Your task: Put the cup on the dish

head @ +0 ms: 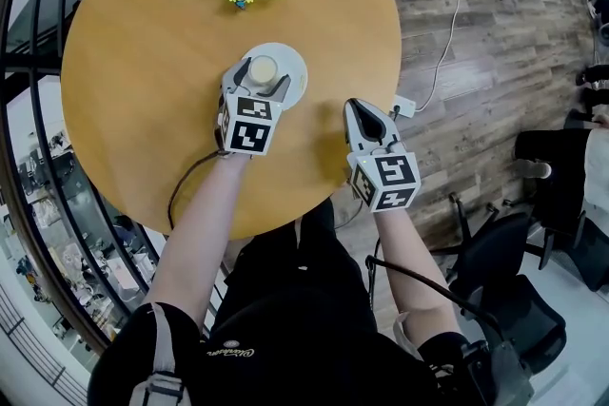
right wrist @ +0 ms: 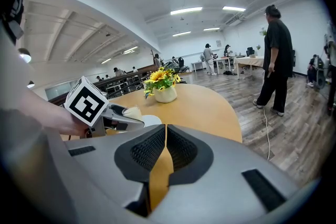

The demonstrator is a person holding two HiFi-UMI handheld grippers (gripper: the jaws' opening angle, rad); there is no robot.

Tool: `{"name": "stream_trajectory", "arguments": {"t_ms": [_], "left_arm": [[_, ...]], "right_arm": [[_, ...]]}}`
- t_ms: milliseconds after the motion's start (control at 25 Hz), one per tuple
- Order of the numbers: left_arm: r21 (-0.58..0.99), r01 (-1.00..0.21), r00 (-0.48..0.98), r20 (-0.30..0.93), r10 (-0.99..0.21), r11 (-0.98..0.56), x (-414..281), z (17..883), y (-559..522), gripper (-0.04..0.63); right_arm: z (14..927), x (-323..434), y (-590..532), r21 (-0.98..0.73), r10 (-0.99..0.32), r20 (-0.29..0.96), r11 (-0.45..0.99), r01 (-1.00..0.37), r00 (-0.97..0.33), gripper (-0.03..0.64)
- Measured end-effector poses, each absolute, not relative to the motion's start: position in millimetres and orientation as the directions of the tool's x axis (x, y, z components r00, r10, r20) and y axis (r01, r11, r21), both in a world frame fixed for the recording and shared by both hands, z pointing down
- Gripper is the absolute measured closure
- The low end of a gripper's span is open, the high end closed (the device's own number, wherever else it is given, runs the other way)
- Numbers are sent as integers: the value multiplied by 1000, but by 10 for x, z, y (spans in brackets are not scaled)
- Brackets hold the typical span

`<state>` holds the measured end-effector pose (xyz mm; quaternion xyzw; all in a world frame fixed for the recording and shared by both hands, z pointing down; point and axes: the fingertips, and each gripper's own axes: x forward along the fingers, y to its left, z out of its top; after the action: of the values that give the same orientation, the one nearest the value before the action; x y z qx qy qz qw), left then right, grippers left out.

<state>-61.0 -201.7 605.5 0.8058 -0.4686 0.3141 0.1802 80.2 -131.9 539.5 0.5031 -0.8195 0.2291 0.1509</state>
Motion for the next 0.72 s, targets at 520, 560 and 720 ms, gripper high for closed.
{"name": "stream_trajectory", "arguments": {"t_ms": [520,560,720], "left_arm": [[27,-869,371,696,-615,-494,-599,6111,-1997,268],[31,-868,373,698,-612,-495,-595,6118,-1995,268],[36,-869,374,701,-607,-494,-597,6123,-1965,268]], "right_arm": [[5421,821,-1319,-219,-752,485,389,-895,-446,614],[5427,823,-1321,-220,-752,486,388,-895,-445,614],[5439,820,-1301,-221,-751,489,385,-896,-443,614]]}}
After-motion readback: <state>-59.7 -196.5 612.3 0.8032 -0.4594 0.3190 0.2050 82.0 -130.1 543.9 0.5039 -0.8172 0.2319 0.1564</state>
